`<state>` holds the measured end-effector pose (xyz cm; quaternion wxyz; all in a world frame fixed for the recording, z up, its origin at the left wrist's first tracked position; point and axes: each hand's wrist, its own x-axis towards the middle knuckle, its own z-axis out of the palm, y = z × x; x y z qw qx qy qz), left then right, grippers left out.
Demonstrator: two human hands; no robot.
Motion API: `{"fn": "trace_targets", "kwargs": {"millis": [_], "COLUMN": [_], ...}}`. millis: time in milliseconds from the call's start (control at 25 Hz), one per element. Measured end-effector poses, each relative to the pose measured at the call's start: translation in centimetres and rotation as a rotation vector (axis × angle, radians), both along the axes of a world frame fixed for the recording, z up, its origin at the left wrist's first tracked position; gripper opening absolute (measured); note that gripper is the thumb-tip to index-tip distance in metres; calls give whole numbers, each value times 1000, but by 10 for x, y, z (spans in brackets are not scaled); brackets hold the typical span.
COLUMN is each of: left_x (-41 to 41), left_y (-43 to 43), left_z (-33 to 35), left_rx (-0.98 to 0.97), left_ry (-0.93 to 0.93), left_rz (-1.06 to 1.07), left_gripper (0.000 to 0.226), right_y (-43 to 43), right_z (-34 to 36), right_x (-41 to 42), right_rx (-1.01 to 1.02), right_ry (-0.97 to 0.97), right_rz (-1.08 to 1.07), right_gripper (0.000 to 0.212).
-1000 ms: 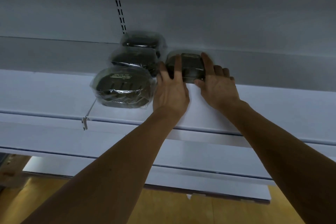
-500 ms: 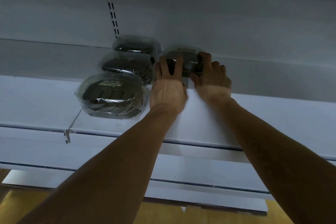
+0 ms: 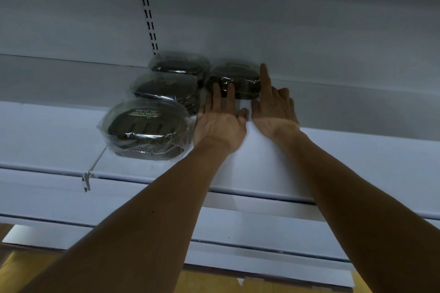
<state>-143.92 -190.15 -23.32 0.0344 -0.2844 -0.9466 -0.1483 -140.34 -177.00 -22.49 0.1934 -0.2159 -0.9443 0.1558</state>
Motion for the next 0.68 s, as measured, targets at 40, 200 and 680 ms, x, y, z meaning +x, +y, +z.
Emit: {"fn": "trace_targets", "kwargs": {"millis": [40,200,680], "left_x": [0,0,1], "left_y": [0,1,0], "left_z": [0,2,2], "left_rx": [-8,-57,-68], "left_ry": [-11,-22,-18], "left_rz": [3,14,28], "left_gripper": [66,66,67], "right_y": [-1,-7,-11], "right_z": [1,1,3], "right_x": [1,4,11], "right_rx": [-38,21,-29], "right_ry": [11,149,114], "right_rz": [-4,-16,53], "right_gripper": [83,65,65]}}
